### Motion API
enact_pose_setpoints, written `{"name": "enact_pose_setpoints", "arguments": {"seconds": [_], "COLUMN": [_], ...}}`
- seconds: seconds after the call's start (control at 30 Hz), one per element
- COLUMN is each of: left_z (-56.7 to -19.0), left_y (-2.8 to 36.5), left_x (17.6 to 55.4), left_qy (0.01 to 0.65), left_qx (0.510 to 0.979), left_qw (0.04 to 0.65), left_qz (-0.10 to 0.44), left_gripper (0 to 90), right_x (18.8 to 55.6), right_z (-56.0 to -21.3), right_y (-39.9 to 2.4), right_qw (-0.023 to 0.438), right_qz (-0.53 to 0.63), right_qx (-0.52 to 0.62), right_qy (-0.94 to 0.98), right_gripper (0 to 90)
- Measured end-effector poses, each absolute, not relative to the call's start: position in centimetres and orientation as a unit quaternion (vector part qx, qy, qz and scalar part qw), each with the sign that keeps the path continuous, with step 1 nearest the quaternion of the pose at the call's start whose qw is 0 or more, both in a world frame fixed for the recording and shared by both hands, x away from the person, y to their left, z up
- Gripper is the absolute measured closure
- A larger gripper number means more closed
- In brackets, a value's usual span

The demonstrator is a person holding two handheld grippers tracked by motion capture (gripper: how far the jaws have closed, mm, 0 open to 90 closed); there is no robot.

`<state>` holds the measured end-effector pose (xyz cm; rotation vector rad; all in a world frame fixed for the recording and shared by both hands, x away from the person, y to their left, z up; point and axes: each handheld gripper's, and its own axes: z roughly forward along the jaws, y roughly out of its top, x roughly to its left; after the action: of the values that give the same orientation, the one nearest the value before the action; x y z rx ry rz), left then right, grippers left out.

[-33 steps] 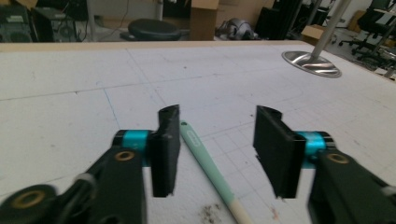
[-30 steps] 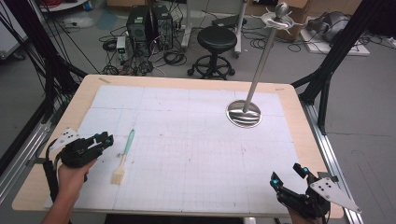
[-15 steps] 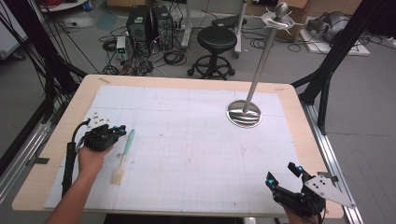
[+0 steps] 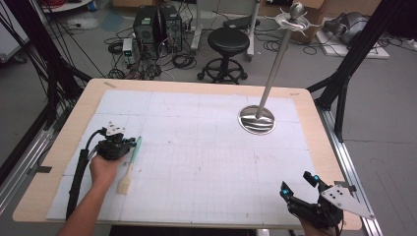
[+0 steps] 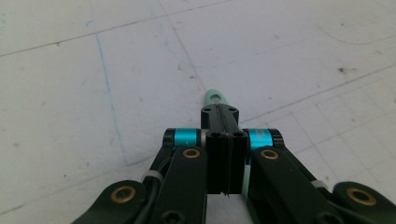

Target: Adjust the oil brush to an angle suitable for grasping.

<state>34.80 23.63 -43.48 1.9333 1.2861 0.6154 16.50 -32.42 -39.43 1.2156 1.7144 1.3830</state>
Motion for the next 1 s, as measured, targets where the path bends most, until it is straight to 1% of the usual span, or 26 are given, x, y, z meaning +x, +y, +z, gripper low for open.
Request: {"name": "enact_pose_setpoints", "arguments": {"seconds": [0.2, 0.27, 0.37, 0.63, 0.83, 0.87, 1.0], "left_z": [-44.3, -44.4, -44.5, -44.7, -44.7, -44.7, -44.7], "left_y": [23.2, 22.9, 22.4, 20.0, 19.3, 19.0, 18.3], "left_x": [35.1, 35.2, 35.1, 33.8, 33.2, 33.0, 32.8], "left_qy": [0.5, 0.503, 0.5, 0.446, 0.428, 0.415, 0.398], "left_qx": [0.758, 0.756, 0.755, 0.784, 0.794, 0.801, 0.811], "left_qw": [0.354, 0.362, 0.371, 0.397, 0.404, 0.405, 0.409], "left_qz": [0.226, 0.211, 0.206, 0.17, 0.153, 0.145, 0.129], "left_gripper": [89.4, 89.3, 89.3, 89.3, 89.2, 88.8, 88.3], "right_x": [16.5, 16.6, 16.6, 16.5, 16.6, 16.6, 16.6], "right_z": [-39.4, -39.5, -39.5, -39.5, -39.5, -39.5, -39.5], "right_y": [-32.6, -32.7, -32.6, -32.5, -32.3, -32.2, -32.1], "right_qw": [0.309, 0.308, 0.307, 0.306, 0.304, 0.303, 0.304], "right_qz": [0.525, 0.525, 0.524, 0.524, 0.524, 0.522, 0.523], "right_qx": [0.463, 0.463, 0.462, 0.463, 0.462, 0.462, 0.46], "right_qy": [0.644, 0.645, 0.646, 0.646, 0.648, 0.649, 0.65], "right_gripper": [16.5, 16.5, 16.5, 16.6, 16.6, 16.7, 16.8]}}
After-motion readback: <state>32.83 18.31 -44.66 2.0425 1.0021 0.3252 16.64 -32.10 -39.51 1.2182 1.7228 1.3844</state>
